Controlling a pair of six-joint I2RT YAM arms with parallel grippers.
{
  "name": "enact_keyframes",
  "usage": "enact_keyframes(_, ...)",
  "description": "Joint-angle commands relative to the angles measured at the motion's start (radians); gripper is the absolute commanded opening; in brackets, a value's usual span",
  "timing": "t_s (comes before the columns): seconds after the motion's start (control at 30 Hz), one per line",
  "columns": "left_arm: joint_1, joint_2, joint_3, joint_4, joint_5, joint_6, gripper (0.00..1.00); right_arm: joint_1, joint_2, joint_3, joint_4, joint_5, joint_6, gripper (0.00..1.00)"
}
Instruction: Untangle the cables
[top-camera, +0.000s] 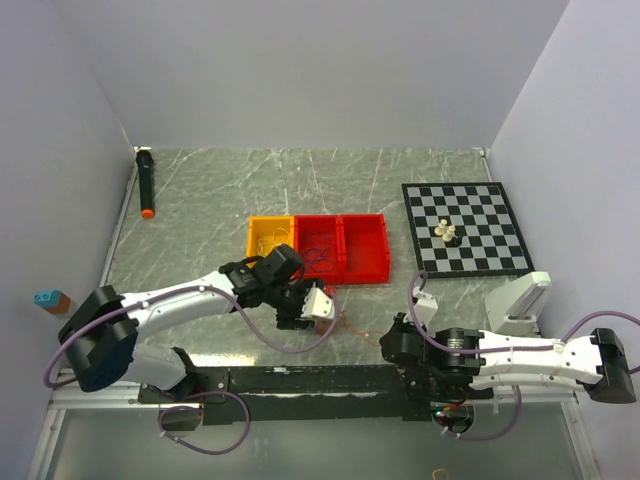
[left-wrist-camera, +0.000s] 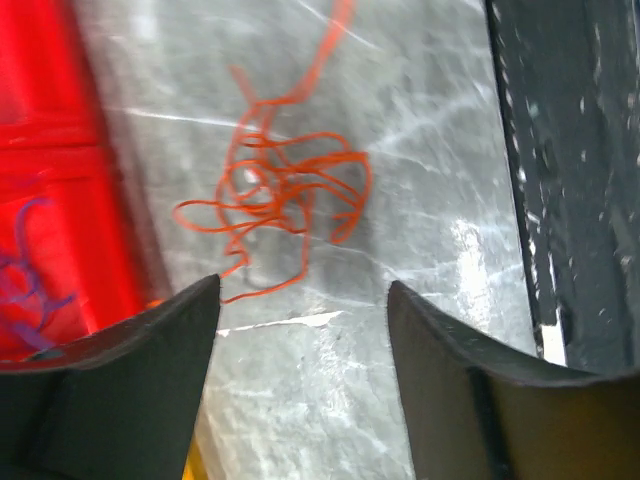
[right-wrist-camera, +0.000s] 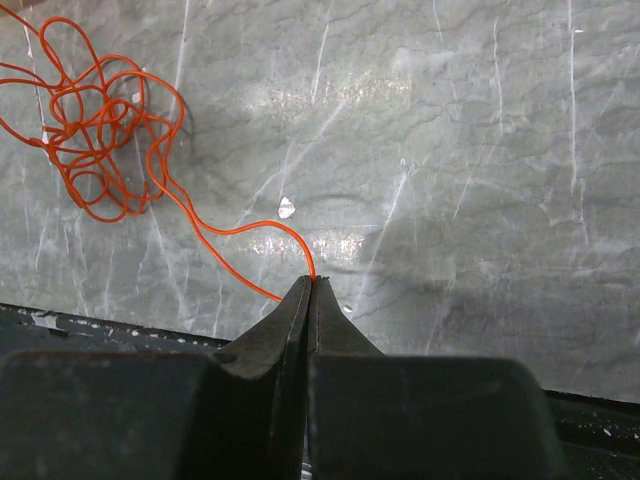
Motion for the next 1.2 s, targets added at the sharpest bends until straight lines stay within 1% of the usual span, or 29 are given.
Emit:
enact_keyframes(0.0,-0.023,0.038,-0.015,0.045,0.042,0.185,0.66,0.008,0.002,0.024,-0.004,0.023,0.022,0.00)
enact_keyframes(0.07,-0.030,0.060,-0.014,0.094,0.027,0.201,0.62,0.008,0.002,0.024,-0.010,0.021,0.028,0.00)
enact_keyframes(0.23,-0.034,0.100,-0.003,0.200,-0.002,0.199,0.56,0.008,-0.007,0.022,-0.017,0.023,0.025,0.00)
enact_keyframes(0.47,-0.051,0.121,-0.012,0.189,-0.015,0.228,0.55,0.008,-0.024,0.013,-0.016,0.024,0.015,0.00)
enact_keyframes(0.53,-0.059,0.121,-0.020,0.180,-0.012,0.240,0.53,0.008,-0.029,0.010,-0.013,0.024,0.015,0.00)
enact_keyframes(0.6,-0.065,0.126,-0.020,0.157,-0.009,0.260,0.48,0.008,-0.030,0.005,-0.014,0.023,0.018,0.00)
enact_keyframes(0.63,-0.066,0.129,-0.022,0.150,-0.012,0.268,0.44,0.008,-0.035,0.005,-0.016,0.024,0.019,0.00)
enact_keyframes(0.73,-0.071,0.133,-0.032,0.173,-0.019,0.274,0.17,0.010,-0.044,0.002,-0.020,0.026,0.021,0.00)
enact_keyframes(0.8,-0.072,0.132,-0.029,0.173,-0.027,0.283,0.02,0.008,-0.047,0.005,-0.030,0.027,0.025,0.00)
enact_keyframes(0.87,-0.072,0.123,-0.014,0.154,-0.047,0.277,0.01,0.008,-0.047,0.008,-0.036,0.027,0.025,0.00)
enact_keyframes(0.97,-0.072,0.092,0.032,0.082,-0.065,0.235,0.01,0.008,-0.039,0.010,-0.027,0.023,0.013,0.00)
enact_keyframes(1.07,-0.072,0.031,0.116,0.015,-0.064,0.118,0.01,0.008,-0.016,0.013,-0.019,0.015,0.013,0.00)
enact_keyframes(1.17,-0.074,-0.018,0.250,-0.056,-0.077,-0.021,0.01,0.008,0.023,0.012,0.003,-0.002,0.012,0.00)
